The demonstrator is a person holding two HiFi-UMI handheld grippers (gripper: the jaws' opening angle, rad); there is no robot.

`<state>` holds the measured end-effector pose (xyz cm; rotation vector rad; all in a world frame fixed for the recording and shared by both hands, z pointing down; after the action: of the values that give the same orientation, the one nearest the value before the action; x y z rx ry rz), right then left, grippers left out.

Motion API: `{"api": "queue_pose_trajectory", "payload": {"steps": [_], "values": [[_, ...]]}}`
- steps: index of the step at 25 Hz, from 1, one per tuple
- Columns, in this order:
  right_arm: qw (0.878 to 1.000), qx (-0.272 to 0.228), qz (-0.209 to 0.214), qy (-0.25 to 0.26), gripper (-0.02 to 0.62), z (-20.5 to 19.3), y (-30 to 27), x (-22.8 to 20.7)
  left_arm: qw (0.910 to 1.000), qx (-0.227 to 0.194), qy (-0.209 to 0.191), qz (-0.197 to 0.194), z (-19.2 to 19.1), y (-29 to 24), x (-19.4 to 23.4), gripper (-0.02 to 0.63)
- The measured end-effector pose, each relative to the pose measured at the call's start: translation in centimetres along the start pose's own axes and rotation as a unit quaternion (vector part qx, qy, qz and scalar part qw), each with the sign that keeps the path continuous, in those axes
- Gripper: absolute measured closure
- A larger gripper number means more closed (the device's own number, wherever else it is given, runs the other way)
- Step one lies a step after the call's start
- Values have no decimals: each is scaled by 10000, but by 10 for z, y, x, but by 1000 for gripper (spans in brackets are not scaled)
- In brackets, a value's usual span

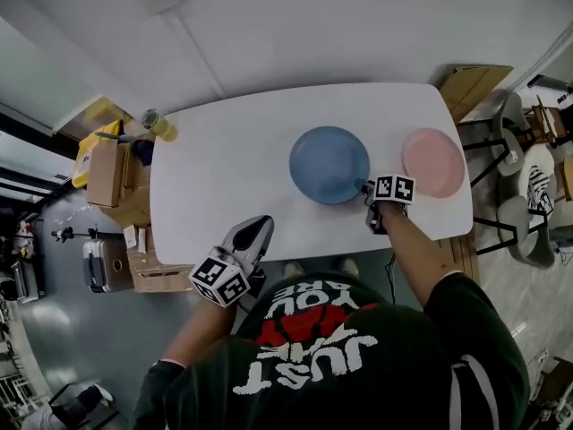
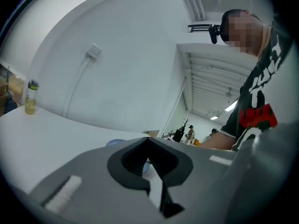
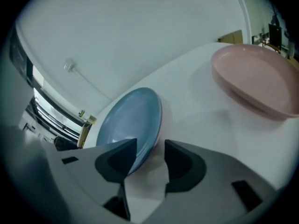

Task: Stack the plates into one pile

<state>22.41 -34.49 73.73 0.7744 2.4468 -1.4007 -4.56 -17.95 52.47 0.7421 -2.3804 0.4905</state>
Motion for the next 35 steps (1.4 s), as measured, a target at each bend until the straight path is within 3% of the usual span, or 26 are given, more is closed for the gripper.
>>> {"api": "queue_pose_trajectory", "payload": {"steps": [3, 5, 11, 16, 18, 22, 28, 31, 35], "values": [[9997, 87, -136, -155, 439, -4, -16, -3, 9999, -30, 112, 111, -1, 23, 18, 598], [9992, 94, -267, -272, 487, -4, -21, -4, 9994, -70, 223, 243, -1, 41, 33, 598], [9907, -203, -389, -1290, 551, 6, -18, -9, 9978, -197, 460, 442, 4, 73, 67, 598], [9981, -209, -436, -394, 554, 33, 14, 0, 9982, -258, 432, 321, 9, 72, 64, 598], [9980, -325, -443, -308, 554, 43, 37, -10, 9987, -253, 395, 221, 9, 65, 59, 598], [9902, -916, -706, -788, 554, 65, 105, -70, 9992, -207, 336, 25, 9, 36, 38, 598], [9618, -1502, -1492, -1736, 554, 61, 196, -199, 9998, -92, 132, -89, 9, -18, -4, 598], [9490, -1595, -1623, -2183, 554, 42, 211, -244, 9999, -52, 77, -44, 5, -40, -24, 598], [9412, -1496, -1574, -2589, 554, 19, 203, -276, 10000, 58, 30, 57, -6, -59, -46, 598]]}}
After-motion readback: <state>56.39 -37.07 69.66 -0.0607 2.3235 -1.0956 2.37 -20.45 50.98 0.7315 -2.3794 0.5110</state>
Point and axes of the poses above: the fingertips, and each gripper's own axes: y backward along the fingers, x to its left, z out of its top, the point moved 3 cm from there along y, backward along the fingers, and after that the axes turned 13 degrees about y, right-handed, at the moved point
